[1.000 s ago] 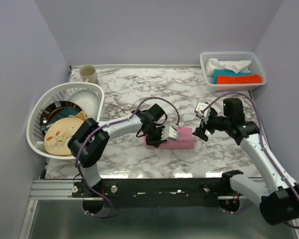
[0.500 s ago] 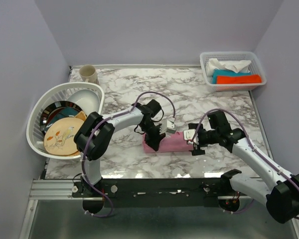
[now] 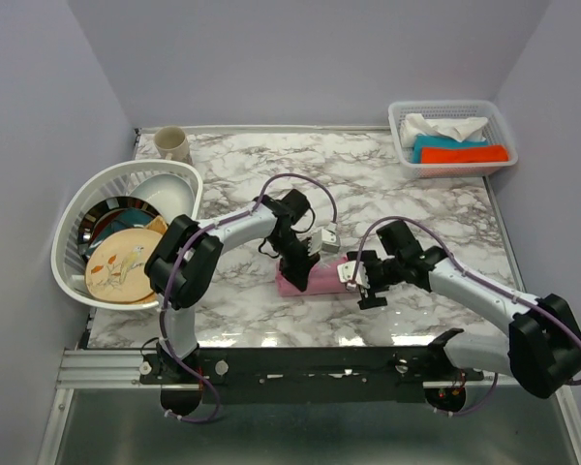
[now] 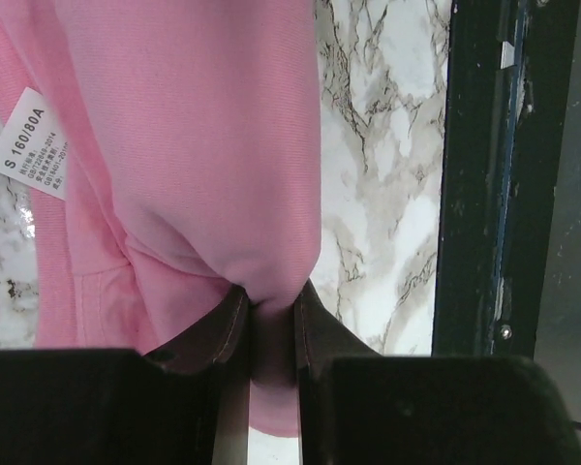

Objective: Roll the t-shirts
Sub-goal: Roll the T-shirt to the center of the board.

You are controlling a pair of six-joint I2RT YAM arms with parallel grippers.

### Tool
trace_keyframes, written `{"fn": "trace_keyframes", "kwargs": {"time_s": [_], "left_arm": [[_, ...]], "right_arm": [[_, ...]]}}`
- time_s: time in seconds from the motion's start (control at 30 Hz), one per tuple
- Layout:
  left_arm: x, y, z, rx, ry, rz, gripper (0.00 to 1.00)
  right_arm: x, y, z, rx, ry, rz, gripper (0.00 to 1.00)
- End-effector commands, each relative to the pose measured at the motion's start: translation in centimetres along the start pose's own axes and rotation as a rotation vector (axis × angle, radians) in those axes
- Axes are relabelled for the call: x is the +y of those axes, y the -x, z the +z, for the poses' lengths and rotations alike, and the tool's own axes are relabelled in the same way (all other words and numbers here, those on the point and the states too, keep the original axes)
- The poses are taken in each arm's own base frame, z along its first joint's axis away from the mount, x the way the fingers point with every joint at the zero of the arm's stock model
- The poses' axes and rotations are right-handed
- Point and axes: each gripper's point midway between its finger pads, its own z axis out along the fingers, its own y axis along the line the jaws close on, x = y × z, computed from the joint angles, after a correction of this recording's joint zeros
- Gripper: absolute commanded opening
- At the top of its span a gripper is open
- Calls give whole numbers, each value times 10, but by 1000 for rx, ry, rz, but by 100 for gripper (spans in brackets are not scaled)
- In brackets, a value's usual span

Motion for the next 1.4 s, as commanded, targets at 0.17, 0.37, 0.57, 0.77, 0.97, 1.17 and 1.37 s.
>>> {"fn": "trace_keyframes", "kwargs": {"time_s": [0.17,0.37,0.57,0.77,0.97,1.17,1.37], "left_arm": [[-8,-6,-5,-10,-53,-54,23],[15,-4,-40,-94,182,-82,51],[23,-10,-82,-150,422,-88,59],[17,-11,-112,-199,625,11,66],[10,-8,-116,-138,858,297,72],[-1,8,-92,-122,869,519,76],[1,30,-62,-167,816,612,79]], "right_arm": [[-11,-13,12,75,33,154,30],[1,-6,15,57,184,293,14],[8,2,15,40,354,395,12],[-2,9,13,4,505,530,11],[-1,9,12,-29,664,665,10],[-7,16,11,-73,779,795,10],[-10,6,18,-73,793,922,10]]}}
